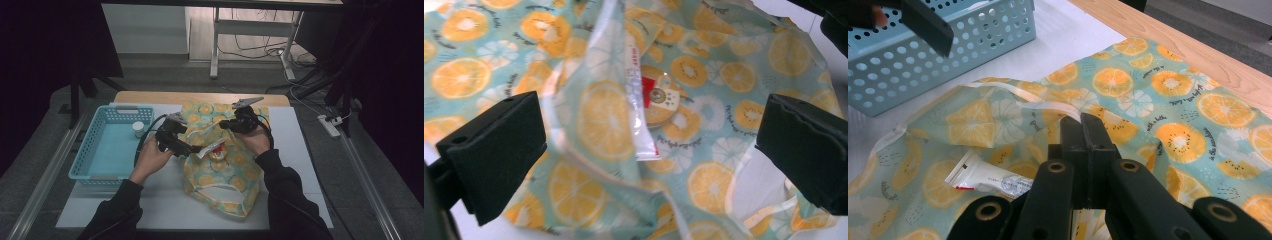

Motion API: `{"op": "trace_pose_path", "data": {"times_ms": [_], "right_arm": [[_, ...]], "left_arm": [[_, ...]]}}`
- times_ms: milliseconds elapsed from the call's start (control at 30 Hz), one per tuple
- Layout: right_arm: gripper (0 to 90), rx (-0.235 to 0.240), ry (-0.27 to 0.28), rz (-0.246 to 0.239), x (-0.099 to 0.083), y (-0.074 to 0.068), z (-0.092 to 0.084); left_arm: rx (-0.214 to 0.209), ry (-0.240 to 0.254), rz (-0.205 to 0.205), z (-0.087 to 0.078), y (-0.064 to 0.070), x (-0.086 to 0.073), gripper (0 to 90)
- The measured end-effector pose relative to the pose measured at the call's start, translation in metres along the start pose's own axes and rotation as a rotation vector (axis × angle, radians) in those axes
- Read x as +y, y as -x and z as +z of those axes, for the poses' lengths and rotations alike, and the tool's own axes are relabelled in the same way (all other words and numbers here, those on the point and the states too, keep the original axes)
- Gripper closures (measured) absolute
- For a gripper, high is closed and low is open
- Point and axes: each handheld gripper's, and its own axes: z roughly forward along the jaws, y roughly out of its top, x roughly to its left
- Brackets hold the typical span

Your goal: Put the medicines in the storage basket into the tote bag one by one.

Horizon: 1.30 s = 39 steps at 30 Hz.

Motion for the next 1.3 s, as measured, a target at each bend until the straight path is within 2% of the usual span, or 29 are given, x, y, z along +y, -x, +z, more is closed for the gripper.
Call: {"op": "trace_pose_path", "data": {"times_ms": [233,467,600,767,1033,1200,1300], "right_arm": [[90.0,0.002,0.001,-0.004,0.0,-0.001,0.0],[90.0,0.005,0.001,-0.006,0.001,-0.002,0.0],[90.0,0.007,0.002,-0.005,0.001,-0.003,0.0],[90.0,0.001,0.008,0.005,0.001,-0.002,-0.001],[90.0,0.003,0.003,0.004,0.001,-0.003,0.0],[90.0,0.006,-0.002,0.001,0.002,-0.003,0.002],[90.0,0.007,-0.004,0.0,0.001,-0.003,0.003]], "left_arm": [[0.011,0.042,-0.04,-0.02,-0.013,-0.01,0.0],[0.06,0.044,-0.066,-0.038,-0.025,-0.02,0.0],[0.103,0.038,-0.067,-0.047,-0.033,-0.025,0.0],[0.127,0.065,-0.094,-0.06,-0.047,-0.033,0.0],[0.206,0.054,-0.139,-0.077,-0.069,-0.048,0.0],[0.254,0.039,-0.176,-0.081,-0.083,-0.058,0.0],[0.267,0.035,-0.202,-0.082,-0.09,-0.063,0.0]]}}
